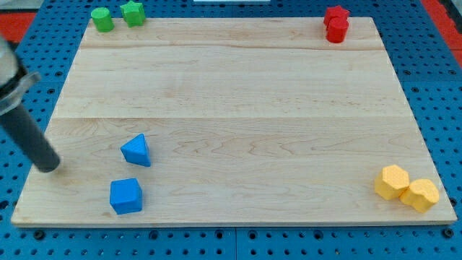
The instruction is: Push the blue cube to the bottom center
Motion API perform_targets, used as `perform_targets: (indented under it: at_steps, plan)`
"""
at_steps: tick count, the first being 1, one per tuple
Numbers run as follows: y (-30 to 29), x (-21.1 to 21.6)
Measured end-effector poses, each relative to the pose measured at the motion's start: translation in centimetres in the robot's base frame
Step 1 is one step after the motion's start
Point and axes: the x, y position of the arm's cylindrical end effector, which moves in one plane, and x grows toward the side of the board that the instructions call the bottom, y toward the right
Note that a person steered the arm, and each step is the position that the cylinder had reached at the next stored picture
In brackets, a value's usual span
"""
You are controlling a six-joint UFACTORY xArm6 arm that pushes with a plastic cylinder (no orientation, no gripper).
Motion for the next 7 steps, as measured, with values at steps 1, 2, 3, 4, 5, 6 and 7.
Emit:
perform_targets:
  at_steps: [1, 2, 3, 4, 5, 6, 7]
  plan:
    - [0.9, 3.8]
    - [5.0, 3.1]
    - [7.9, -0.5]
    - [9.8, 0.0]
    - [8.9, 1.3]
    - [9.5, 3.6]
    - [13.2, 4.6]
